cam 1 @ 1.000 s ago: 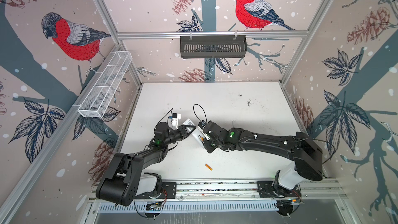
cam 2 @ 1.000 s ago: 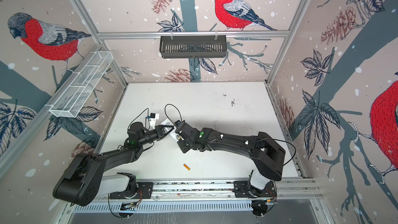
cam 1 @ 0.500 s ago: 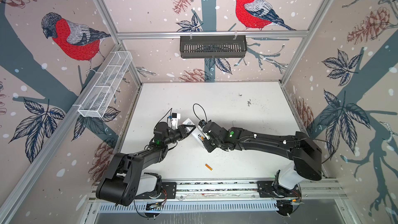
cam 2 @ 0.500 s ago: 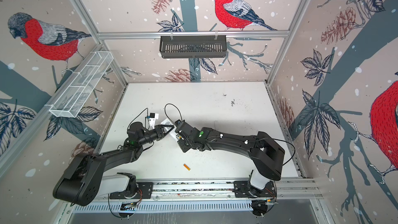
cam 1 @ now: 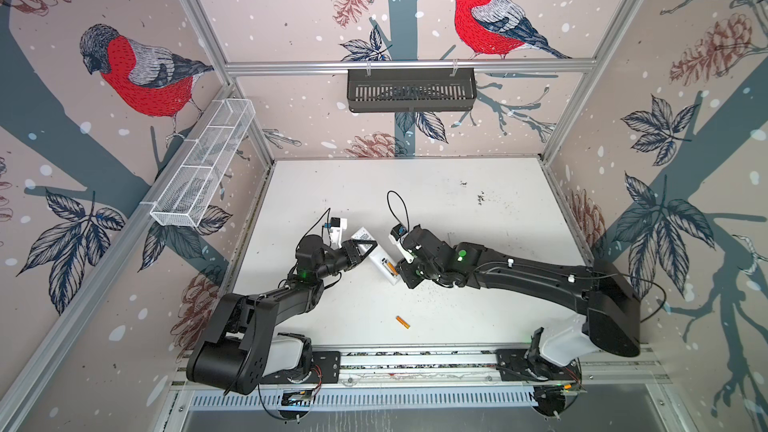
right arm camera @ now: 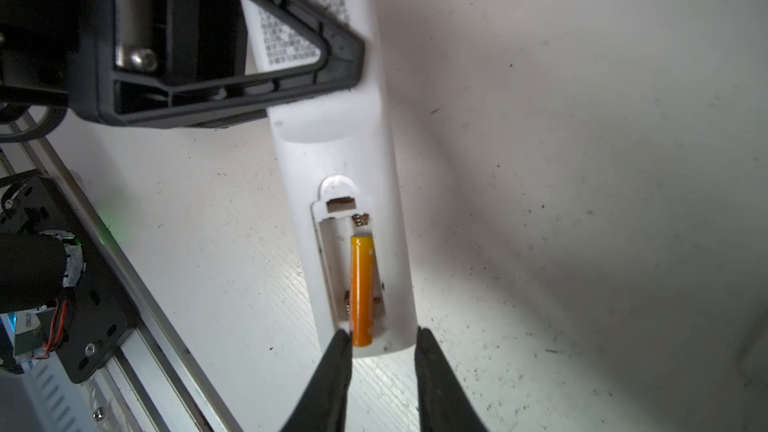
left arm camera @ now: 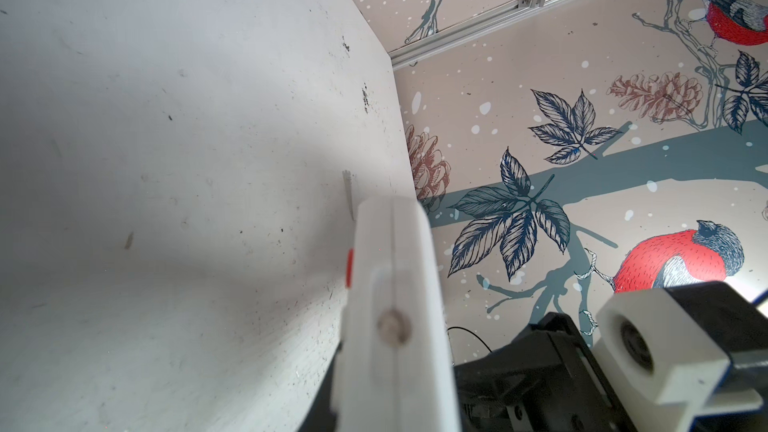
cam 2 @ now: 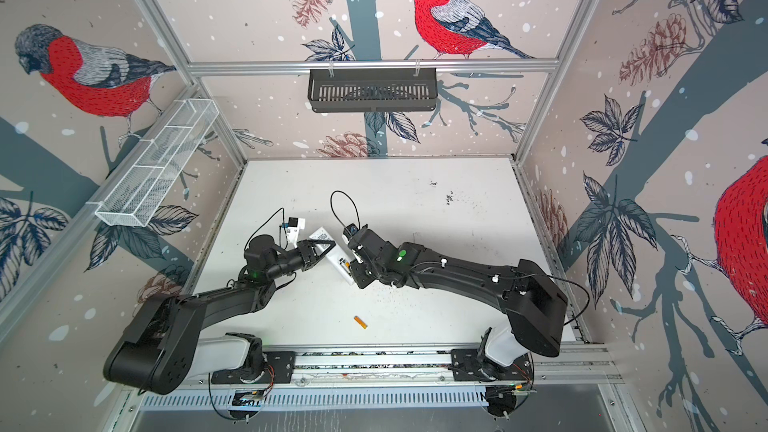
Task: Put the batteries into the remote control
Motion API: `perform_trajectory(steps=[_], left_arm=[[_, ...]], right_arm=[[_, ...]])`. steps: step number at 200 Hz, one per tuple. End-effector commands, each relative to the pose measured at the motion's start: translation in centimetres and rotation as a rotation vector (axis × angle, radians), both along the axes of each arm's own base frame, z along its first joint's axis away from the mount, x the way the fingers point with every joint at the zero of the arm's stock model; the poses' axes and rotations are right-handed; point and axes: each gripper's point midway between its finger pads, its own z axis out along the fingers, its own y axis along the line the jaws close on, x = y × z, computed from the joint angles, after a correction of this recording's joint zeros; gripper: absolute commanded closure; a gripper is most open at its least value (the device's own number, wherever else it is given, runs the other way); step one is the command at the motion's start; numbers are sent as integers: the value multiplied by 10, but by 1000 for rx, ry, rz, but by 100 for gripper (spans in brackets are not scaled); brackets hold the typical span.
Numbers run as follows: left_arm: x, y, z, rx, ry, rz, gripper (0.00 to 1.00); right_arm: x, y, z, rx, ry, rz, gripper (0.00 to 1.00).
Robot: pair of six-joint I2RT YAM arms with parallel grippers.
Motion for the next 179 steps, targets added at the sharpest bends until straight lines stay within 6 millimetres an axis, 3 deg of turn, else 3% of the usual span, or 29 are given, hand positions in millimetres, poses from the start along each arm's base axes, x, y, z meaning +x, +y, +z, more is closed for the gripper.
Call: perform_trajectory(steps=[1, 81, 179], left_arm=[[2, 0, 13, -20, -62, -9, 100], [2, 0, 12, -22, -58, -10, 100], [1, 0, 13, -29, -61, -13, 100]], right_arm=[[-5, 3, 1, 12, 1, 40, 73], [-3, 15, -10, -32, -1, 62, 77], [4, 14, -22, -110, -30, 21, 84]])
